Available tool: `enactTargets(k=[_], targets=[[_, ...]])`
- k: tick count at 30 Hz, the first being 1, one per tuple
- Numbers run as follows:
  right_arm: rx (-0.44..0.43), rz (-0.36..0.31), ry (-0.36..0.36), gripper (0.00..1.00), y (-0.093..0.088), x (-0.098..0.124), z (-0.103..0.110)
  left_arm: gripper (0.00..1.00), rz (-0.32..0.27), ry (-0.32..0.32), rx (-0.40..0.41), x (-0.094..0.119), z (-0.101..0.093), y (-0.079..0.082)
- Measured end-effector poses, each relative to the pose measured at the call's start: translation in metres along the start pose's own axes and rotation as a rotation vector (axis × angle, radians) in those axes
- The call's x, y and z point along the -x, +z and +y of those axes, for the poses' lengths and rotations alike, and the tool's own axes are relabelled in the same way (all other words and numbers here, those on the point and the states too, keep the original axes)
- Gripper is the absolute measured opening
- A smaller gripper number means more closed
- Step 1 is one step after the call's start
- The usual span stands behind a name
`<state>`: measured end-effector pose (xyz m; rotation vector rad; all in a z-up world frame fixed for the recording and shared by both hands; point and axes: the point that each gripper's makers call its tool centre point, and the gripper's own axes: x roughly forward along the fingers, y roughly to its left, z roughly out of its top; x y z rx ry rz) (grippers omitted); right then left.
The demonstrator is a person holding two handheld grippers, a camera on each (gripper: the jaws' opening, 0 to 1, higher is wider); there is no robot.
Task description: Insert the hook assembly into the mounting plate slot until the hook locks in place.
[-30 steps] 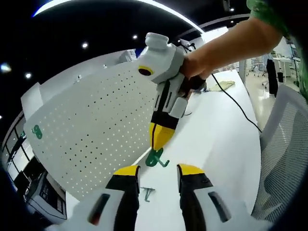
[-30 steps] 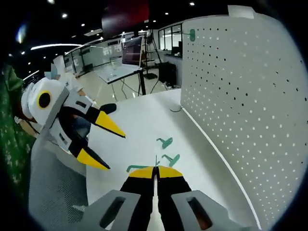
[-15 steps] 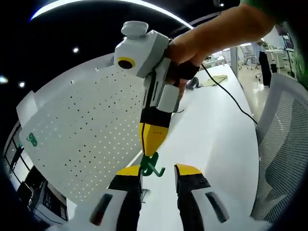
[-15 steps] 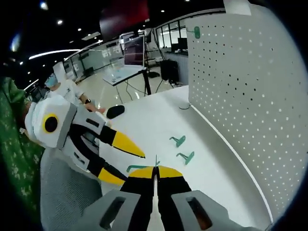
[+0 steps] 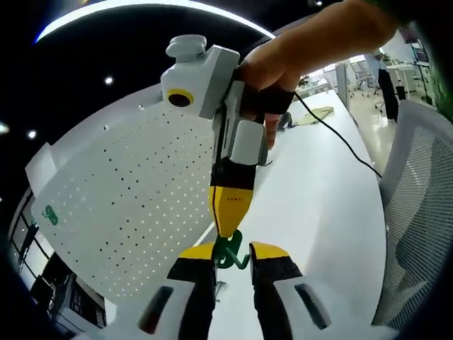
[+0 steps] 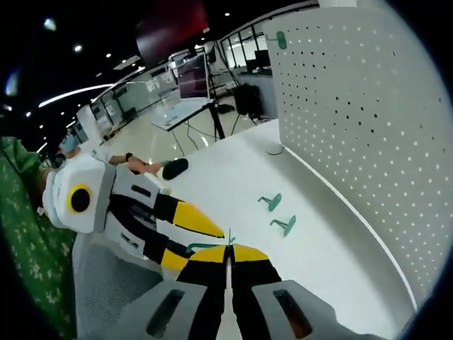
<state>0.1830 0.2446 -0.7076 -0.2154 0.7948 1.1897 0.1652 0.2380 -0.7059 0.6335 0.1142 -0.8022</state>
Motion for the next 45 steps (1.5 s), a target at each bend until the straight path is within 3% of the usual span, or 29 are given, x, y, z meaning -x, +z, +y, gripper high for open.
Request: enactTargets(k=[13,37,41,45], targets=[[-0.107,-0.001,0.034,0.0,-0.003,0.001,0.008,0.12,0.002,-0.001,-0.02,0.003,-0.004,0.001],[-0.16,0.066,0.062,0.01,-0.013,0.002,0.013,0.04,-0.01,-0.032,-0.025,0.004,-0.012,0.001],[-0.191,0.067,0.059,0.01,-0.012,0.002,0.011,0.03,-0.018,-0.031,-0.001,0.004,-0.011,0.001],[-0.2,0.055,0.055,0.01,-0.01,0.002,0.01,0.03,-0.029,-0.026,0.077,0.004,-0.007,0.001]])
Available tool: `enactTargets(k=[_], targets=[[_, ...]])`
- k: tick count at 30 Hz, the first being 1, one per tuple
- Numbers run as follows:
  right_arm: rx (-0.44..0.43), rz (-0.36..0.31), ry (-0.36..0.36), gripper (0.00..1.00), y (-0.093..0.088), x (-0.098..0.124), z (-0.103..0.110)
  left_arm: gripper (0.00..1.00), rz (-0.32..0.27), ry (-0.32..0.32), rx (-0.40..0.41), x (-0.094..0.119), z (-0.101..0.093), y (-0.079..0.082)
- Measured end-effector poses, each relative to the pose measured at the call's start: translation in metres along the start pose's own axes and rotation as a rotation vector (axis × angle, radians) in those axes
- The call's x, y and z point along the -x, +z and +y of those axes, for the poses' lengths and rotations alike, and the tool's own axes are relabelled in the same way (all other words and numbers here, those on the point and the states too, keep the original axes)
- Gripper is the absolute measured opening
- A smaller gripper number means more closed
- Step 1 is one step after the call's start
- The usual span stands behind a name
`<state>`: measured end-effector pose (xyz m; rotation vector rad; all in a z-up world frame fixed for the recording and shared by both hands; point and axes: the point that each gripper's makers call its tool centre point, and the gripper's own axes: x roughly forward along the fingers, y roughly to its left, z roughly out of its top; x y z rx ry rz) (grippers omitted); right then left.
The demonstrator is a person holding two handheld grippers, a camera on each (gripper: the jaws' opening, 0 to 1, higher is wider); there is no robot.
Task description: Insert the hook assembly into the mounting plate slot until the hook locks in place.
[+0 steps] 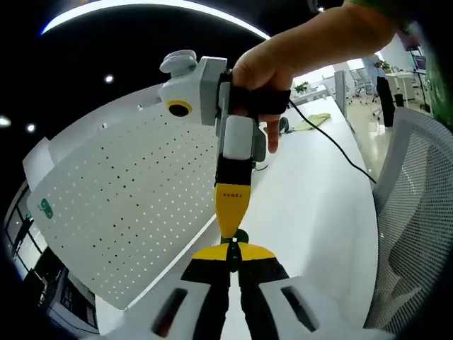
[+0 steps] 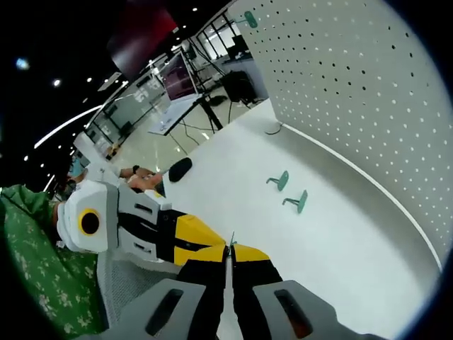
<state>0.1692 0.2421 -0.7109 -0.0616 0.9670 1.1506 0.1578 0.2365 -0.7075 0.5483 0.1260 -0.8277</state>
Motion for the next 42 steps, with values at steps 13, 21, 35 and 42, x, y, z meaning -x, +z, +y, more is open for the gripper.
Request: enactTargets(k=[13,21,35,42], targets=[[0.018,-0.118,-0.012,0.04,0.02,0.004,0.004,0.02,-0.043,0.058,0.243,0.004,0.02,-0.001],[0.02,-0.158,-0.036,0.04,0.026,0.003,0.002,0.02,-0.052,0.135,0.294,0.008,0.035,0.0],[0.049,-0.142,-0.076,0.0,0.03,0.001,0.001,0.03,-0.03,0.165,0.234,0.004,0.035,0.004],[0.043,-0.141,-0.088,0.0,0.03,0.002,0.0,0.03,-0.019,0.182,0.178,0.003,0.035,0.006]])
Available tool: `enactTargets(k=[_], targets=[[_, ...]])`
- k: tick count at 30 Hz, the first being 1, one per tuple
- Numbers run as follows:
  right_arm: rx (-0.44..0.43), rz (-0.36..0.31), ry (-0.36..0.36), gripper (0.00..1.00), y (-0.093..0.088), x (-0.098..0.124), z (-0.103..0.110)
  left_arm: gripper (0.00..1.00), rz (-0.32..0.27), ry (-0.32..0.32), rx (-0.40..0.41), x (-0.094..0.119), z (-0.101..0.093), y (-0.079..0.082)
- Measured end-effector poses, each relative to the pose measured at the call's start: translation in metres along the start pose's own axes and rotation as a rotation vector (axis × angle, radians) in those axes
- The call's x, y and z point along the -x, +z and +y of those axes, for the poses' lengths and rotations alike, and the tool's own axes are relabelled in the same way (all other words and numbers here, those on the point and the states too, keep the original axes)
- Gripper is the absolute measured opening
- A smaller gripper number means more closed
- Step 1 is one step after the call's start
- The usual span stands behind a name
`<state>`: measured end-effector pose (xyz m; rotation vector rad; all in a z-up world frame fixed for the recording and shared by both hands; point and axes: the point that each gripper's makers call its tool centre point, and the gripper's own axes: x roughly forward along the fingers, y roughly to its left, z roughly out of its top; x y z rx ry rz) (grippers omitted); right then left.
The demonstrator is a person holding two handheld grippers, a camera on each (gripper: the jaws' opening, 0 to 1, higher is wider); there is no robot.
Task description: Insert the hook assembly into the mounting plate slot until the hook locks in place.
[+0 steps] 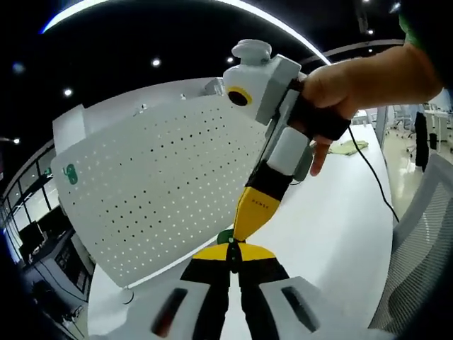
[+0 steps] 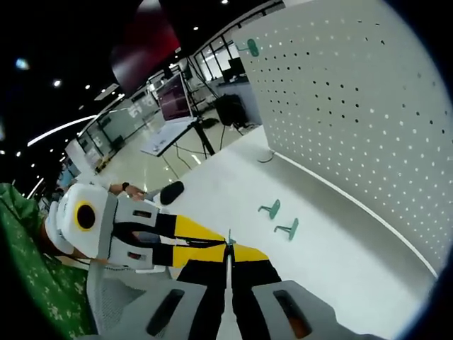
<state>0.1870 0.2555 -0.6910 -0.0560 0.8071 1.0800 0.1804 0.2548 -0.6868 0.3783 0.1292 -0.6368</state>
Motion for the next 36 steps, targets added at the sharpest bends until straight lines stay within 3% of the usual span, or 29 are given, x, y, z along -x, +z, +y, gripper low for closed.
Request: enactTargets(k=[9,13,23,36], targets=[[0.007,0.004,-0.015,0.0,0.0,0.002,0.003,0.03,-0.013,0.004,-0.013,0.002,0.0,0.001],[0.033,0.008,-0.024,0.0,0.001,0.003,0.005,0.02,-0.032,0.013,0.027,0.004,0.003,0.003],[0.073,-0.047,-0.023,0.02,0.012,0.006,0.009,0.02,-0.058,0.027,0.113,0.007,0.012,0.008],[0.199,-0.132,-0.089,0.13,0.024,0.019,0.003,0.02,-0.072,0.039,0.175,0.009,0.021,0.013]])
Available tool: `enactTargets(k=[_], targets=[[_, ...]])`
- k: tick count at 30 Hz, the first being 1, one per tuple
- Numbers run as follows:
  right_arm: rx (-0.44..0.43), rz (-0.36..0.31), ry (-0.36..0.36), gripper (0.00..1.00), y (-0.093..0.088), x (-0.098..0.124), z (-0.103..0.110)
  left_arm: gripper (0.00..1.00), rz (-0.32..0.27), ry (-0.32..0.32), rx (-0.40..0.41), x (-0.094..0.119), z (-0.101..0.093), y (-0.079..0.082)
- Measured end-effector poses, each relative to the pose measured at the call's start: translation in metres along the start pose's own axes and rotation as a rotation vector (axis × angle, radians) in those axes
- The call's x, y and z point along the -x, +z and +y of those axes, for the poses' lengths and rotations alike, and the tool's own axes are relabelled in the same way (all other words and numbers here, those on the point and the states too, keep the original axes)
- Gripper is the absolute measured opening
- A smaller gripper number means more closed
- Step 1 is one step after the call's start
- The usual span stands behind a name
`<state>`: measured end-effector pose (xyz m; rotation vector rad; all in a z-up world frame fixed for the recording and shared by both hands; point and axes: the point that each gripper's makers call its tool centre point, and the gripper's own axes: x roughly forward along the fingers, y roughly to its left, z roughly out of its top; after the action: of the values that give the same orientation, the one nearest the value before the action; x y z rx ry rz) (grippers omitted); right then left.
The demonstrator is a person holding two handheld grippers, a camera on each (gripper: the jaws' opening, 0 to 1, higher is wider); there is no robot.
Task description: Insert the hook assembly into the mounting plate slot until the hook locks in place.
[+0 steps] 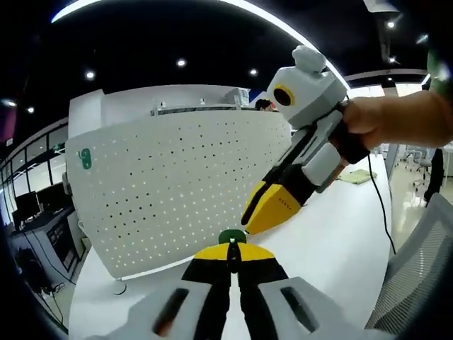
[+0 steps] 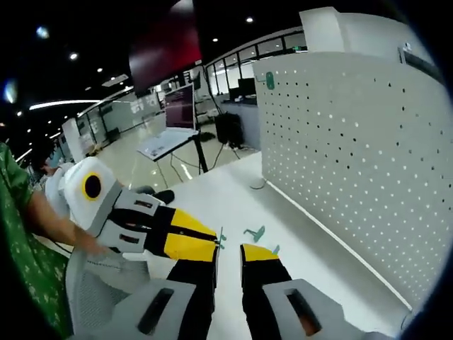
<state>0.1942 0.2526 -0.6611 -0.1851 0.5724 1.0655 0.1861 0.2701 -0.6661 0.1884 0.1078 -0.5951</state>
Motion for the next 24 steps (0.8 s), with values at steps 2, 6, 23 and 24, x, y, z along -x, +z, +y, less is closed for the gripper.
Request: enactTargets(k=[2,6,23,24], targets=[[0.013,-0.021,-0.008,0.17,0.002,0.001,-0.001,0.02,-0.001,0.002,0.004,0.0,0.002,0.001],[0.018,-0.049,-0.015,0.22,0.004,0.005,-0.003,0.02,0.0,0.006,0.012,0.0,0.004,0.003],[0.04,-0.133,-0.005,0.51,-0.005,0.019,-0.003,0.02,0.0,0.001,0.056,0.003,0.012,0.01],[0.042,-0.143,-0.008,0.53,-0.005,0.021,-0.003,0.02,-0.001,0.002,0.059,0.003,0.012,0.011]])
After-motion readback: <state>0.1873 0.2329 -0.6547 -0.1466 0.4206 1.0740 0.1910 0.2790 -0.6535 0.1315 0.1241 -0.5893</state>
